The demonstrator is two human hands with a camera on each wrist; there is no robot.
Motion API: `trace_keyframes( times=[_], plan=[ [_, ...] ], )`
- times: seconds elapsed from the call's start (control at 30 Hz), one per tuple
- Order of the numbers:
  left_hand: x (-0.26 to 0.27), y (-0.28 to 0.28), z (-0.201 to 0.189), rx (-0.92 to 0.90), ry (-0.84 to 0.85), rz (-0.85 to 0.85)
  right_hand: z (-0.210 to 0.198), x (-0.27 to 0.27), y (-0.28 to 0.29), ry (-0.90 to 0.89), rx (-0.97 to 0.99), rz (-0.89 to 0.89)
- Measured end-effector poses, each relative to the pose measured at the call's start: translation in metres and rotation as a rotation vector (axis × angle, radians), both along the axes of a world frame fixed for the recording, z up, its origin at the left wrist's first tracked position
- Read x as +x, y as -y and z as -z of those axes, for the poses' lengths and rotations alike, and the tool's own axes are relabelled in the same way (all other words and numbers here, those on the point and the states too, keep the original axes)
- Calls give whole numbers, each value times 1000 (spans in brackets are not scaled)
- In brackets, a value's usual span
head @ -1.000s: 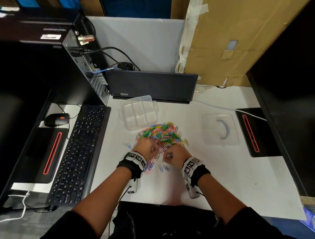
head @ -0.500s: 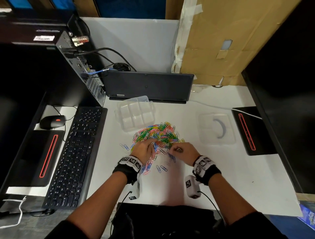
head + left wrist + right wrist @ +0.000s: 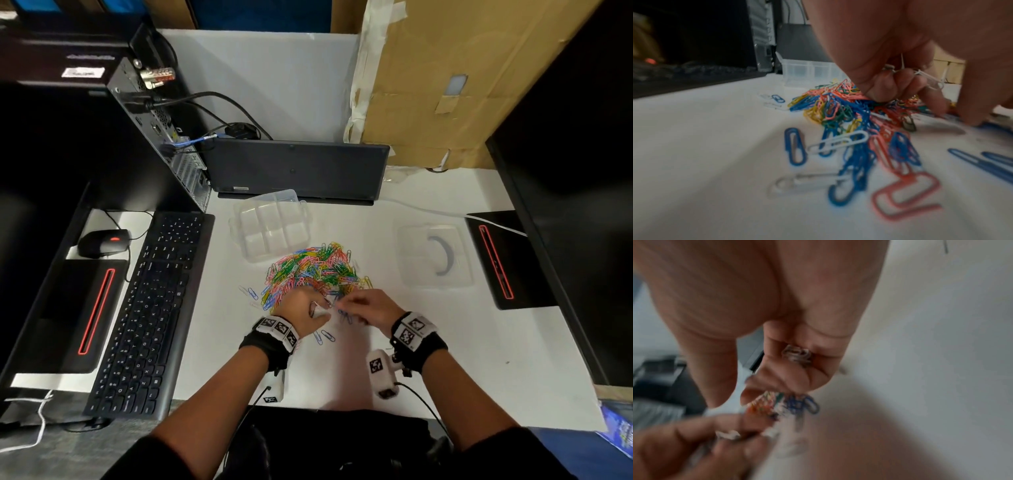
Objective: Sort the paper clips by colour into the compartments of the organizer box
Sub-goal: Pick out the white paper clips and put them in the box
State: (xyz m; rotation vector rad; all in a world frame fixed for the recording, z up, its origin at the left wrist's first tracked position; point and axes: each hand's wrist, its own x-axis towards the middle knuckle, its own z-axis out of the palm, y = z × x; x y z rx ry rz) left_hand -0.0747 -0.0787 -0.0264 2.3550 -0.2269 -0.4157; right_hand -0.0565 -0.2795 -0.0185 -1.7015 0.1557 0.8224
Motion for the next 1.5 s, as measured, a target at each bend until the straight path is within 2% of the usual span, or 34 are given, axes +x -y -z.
trace_keyframes(
  times=[0.03, 0.1, 0.27, 0.47, 0.57, 0.7, 0.77, 0.9, 0.97, 1.03, 1.1, 1.17, 1.23, 1.33, 1.5],
  plan=[
    [2, 0, 1, 37, 12, 22, 3, -1, 0, 137, -130, -104],
    [5, 0, 2, 91, 32, 50, 8, -4, -2, 249, -249, -202],
    [11, 2, 3, 217, 36, 105, 14, -6, -14, 360, -448, -367],
    [18, 6, 0, 319, -23, 171, 11, -2, -16, 369, -489, -476],
    [18, 5, 1, 285, -16, 157, 12, -1, -8, 311, -303, -328],
    [13, 1, -5, 10, -54, -81, 3, -4, -2, -94, 184, 46],
    [13, -2, -11, -107, -84, -180, -1, -4, -3, -206, 349, 195],
    [12, -10, -12, -202, -95, -290, -3, 1, -4, -304, 486, 295],
    [11, -12, -10, -290, -127, -372, -4, 2, -6, -321, 472, 316],
    [11, -14, -11, -424, -203, -476, -1, 3, -8, -196, 280, 267],
    [11, -18, -9, -498, -263, -542, 3, 6, -9, 91, -100, 108],
    [10, -22, -6, -502, -263, -553, 6, 7, -12, 285, -357, -50],
    [8, -26, -5, -462, -241, -540, 9, 7, -18, 318, -492, -127],
    [4, -29, -8, -540, -286, -552, 9, 6, -27, 363, -671, -178],
    [-3, -40, -5, -566, -313, -614, 5, 10, -35, 411, -712, -196]
  ],
)
